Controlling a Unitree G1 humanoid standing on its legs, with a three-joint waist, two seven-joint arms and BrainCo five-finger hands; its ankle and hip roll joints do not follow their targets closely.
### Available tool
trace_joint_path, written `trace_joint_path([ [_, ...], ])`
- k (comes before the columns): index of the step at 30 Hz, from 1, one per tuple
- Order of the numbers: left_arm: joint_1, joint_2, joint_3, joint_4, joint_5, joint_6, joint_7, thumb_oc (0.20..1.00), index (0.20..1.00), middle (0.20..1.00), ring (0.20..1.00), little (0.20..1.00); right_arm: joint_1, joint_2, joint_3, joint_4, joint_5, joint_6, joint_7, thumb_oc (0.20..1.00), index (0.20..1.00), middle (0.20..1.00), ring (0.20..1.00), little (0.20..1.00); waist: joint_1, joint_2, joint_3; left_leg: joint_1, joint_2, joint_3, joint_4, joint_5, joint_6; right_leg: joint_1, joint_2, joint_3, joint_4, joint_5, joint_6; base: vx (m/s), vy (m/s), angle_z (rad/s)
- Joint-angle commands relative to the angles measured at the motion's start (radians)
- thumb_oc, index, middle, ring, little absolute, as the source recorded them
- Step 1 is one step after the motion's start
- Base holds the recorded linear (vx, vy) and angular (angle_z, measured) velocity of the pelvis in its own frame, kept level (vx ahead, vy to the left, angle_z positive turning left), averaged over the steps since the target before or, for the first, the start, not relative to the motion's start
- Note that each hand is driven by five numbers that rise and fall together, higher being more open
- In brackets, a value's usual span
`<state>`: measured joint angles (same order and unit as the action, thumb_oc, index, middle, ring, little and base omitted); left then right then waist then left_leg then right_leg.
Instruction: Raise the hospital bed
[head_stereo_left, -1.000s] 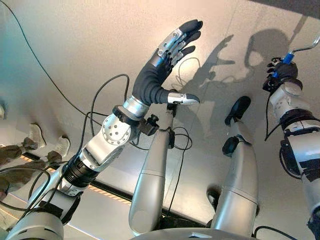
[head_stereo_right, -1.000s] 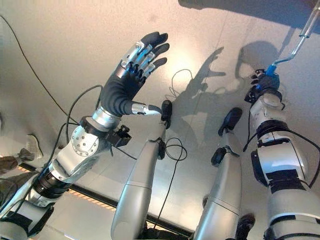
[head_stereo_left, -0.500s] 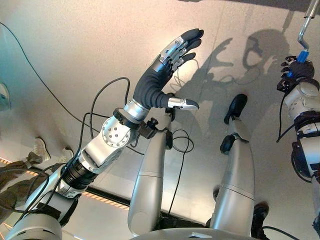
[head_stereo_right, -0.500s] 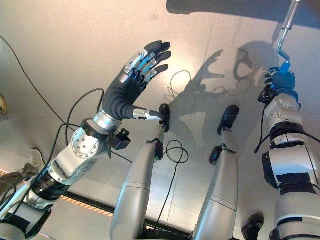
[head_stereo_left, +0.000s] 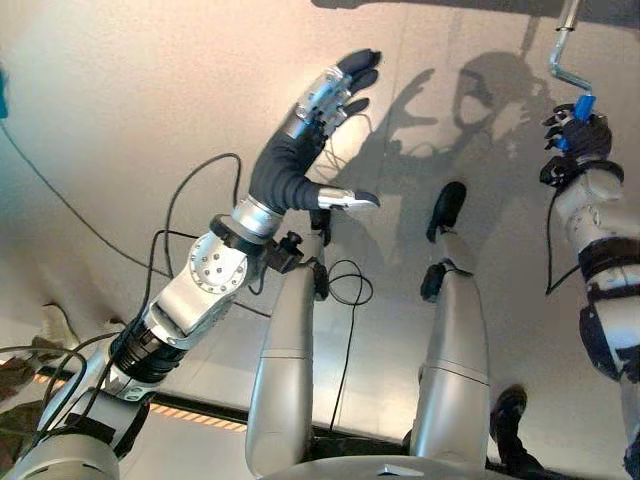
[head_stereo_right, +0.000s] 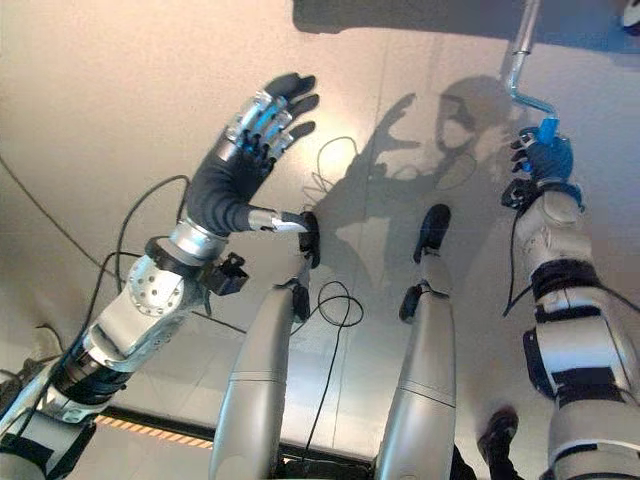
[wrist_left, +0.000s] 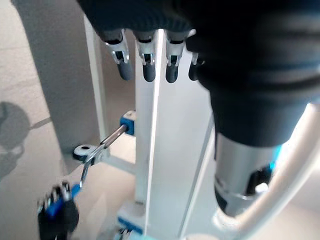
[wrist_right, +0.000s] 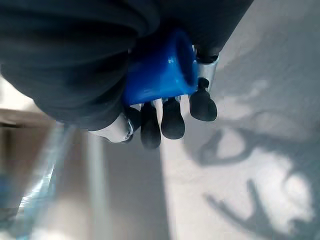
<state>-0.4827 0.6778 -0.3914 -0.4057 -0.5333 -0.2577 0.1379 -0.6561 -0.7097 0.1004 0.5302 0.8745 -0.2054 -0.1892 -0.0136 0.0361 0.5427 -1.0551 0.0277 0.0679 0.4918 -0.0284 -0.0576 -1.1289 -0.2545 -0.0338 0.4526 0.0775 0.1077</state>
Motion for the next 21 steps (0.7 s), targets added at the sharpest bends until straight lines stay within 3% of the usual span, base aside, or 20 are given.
trace_joint_path([
  [1, 0.04, -0.019, 0.029, -0.111, 0.023, -0.038, 0.001, 1.0, 1.0, 1.0, 1.0, 1.0, 0.083, -0.06, -0.077, 0.059, 0.044, -0.114, -0.058, 0.2, 0.2, 0.2, 0.2, 0.2, -0.01, 0.028, -0.023, 0.07, 0.012, -0.024, -0.13, 0.057, -0.004, 0.103, 0.055, -0.042, 0.107, -0.174, 0.004, -0.02, -0.02, -0.11],
  [3, 0.065, -0.002, 0.062, -0.123, 0.024, -0.039, 0.002, 1.0, 1.0, 1.0, 1.0, 1.0, 0.163, -0.053, -0.1, -0.1, 0.014, -0.13, -0.051, 0.2, 0.2, 0.2, 0.2, 0.2, -0.021, 0.012, -0.023, 0.085, 0.013, -0.027, -0.141, 0.061, -0.008, 0.124, 0.057, -0.048, 0.09, -0.168, 0.005, 0.01, -0.017, -0.08],
  [4, 0.077, 0.003, 0.061, -0.126, 0.022, -0.036, 0.0, 1.0, 1.0, 1.0, 1.0, 1.0, 0.199, -0.041, -0.114, -0.138, 0.015, -0.138, -0.047, 0.2, 0.2, 0.2, 0.2, 0.2, -0.024, 0.005, -0.023, 0.121, 0.01, -0.037, -0.146, 0.039, -0.015, 0.163, 0.057, -0.046, 0.088, -0.189, 0.012, 0.04, -0.028, -0.03],
  [6, 0.086, 0.025, 0.092, -0.14, 0.023, -0.037, -0.002, 1.0, 1.0, 1.0, 1.0, 1.0, 0.241, -0.011, -0.136, -0.265, 0.034, -0.156, -0.03, 0.2, 0.2, 0.2, 0.2, 0.2, -0.026, -0.012, -0.023, 0.119, 0.014, -0.037, -0.169, 0.074, -0.016, 0.172, 0.058, -0.066, 0.052, -0.155, 0.009, -0.04, -0.002, 0.0],
  [9, 0.106, 0.04, 0.116, -0.152, 0.025, -0.031, -0.005, 1.0, 1.0, 1.0, 1.0, 1.0, 0.29, 0.016, -0.146, -0.398, 0.047, -0.165, -0.002, 0.2, 0.2, 0.2, 0.2, 0.2, -0.028, -0.03, -0.023, 0.14, 0.015, -0.046, -0.184, 0.084, -0.02, 0.203, 0.06, -0.075, 0.022, -0.142, 0.01, -0.03, -0.01, 0.04],
  [15, 0.13, 0.045, 0.145, -0.163, 0.034, -0.023, -0.011, 1.0, 1.0, 1.0, 1.0, 1.0, 0.337, 0.023, -0.138, -0.553, 0.074, -0.162, 0.048, 0.2, 0.2, 0.2, 0.2, 0.2, -0.028, -0.054, -0.023, 0.181, 0.015, -0.057, -0.203, 0.09, -0.023, 0.262, 0.059, -0.093, -0.008, -0.13, 0.013, 0.0, 0.002, 0.02],
  [21, 0.158, 0.078, 0.164, -0.179, 0.042, -0.019, -0.024, 1.0, 1.0, 1.0, 1.0, 1.0, 0.344, 0.03, -0.048, -0.712, 0.119, -0.136, 0.12, 0.2, 0.2, 0.2, 0.2, 0.2, -0.015, -0.068, -0.023, 0.201, 0.009, -0.068, -0.198, 0.089, -0.022, 0.306, 0.052, -0.105, -0.03, -0.123, 0.014, 0.01, 0.009, 0.08],
])
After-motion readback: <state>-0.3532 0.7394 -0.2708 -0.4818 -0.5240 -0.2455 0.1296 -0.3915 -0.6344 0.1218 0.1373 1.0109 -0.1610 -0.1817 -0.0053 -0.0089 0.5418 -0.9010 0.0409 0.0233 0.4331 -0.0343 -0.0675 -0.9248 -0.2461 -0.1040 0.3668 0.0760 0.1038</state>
